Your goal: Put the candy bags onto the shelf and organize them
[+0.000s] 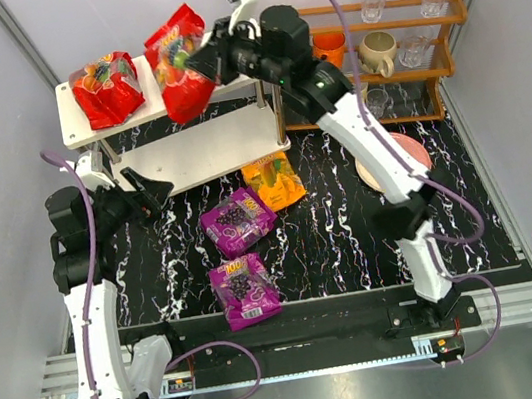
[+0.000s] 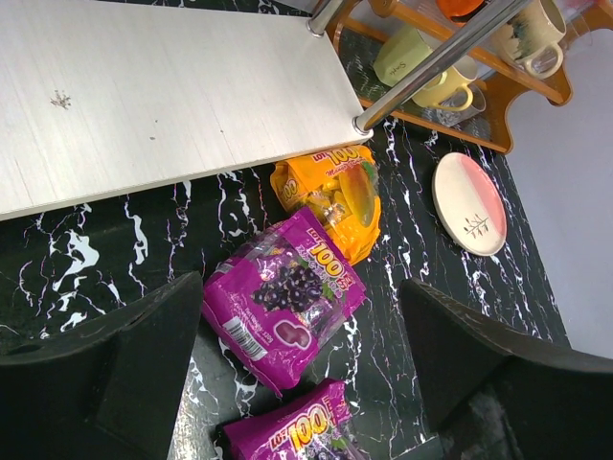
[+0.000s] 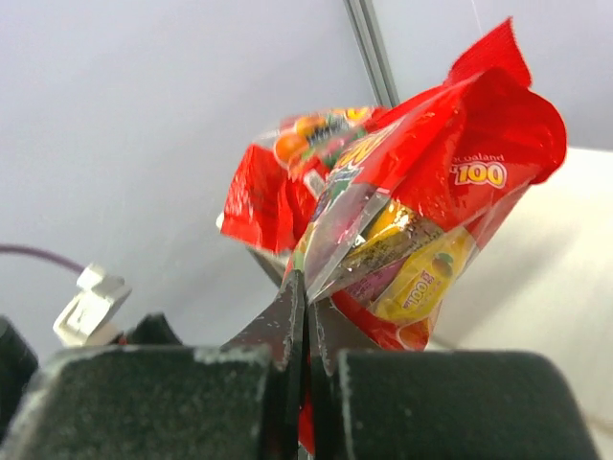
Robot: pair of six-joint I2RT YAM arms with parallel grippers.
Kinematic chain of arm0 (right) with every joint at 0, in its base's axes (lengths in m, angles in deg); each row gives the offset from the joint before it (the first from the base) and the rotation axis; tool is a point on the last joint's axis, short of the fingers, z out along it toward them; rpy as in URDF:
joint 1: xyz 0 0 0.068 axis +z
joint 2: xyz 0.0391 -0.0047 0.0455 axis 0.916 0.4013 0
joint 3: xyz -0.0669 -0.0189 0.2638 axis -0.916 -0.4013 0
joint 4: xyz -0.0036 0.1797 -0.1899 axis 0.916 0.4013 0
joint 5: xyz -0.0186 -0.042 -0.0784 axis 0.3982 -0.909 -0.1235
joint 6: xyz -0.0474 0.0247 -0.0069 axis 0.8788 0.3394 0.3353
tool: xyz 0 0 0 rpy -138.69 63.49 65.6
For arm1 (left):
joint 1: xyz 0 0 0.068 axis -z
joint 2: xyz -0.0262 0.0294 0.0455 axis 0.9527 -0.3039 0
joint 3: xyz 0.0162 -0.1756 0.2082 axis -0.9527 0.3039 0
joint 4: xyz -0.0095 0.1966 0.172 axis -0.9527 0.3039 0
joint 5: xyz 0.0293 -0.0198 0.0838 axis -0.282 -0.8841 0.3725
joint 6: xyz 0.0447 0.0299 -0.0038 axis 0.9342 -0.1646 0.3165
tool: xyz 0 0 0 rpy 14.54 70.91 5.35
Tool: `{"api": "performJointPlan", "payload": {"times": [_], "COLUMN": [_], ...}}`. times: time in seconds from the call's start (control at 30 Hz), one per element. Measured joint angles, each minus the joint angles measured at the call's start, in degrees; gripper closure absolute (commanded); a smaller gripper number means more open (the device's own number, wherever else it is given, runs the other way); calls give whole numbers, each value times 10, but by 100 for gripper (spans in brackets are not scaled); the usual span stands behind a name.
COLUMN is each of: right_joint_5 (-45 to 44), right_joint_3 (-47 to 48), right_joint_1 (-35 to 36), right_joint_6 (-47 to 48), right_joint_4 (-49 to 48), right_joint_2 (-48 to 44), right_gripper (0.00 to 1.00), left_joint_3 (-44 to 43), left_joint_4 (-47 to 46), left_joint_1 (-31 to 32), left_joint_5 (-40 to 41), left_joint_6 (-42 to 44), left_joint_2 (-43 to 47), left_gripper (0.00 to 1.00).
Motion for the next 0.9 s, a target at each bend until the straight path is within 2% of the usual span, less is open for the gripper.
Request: {"api": "performJointPlan", "payload": {"times": [0.1,0.17,0.33,0.9], "right_joint_5": [5,5,-2,45], "right_joint_3": [131,152,123,137], "right_joint_1": [0,0,-4,-55], "right_joint_6": [-25,-38,-66,-148], "right_joint_4": [-10,-27,-62,-169], "right_joint_2": [106,140,159,217], "right_gripper": [100,100,100,100], "left_joint_3": [0,0,0,0], "left_joint_4": [0,0,-1,-5], "left_joint_1": [0,0,0,0], "left_joint_5": [-1,-2,-5,-5], "left_joint_6": [-5,-8,-16,-19], "left_joint_2": [0,0,-1,-1], "left_gripper": [13,13,13,12]}}
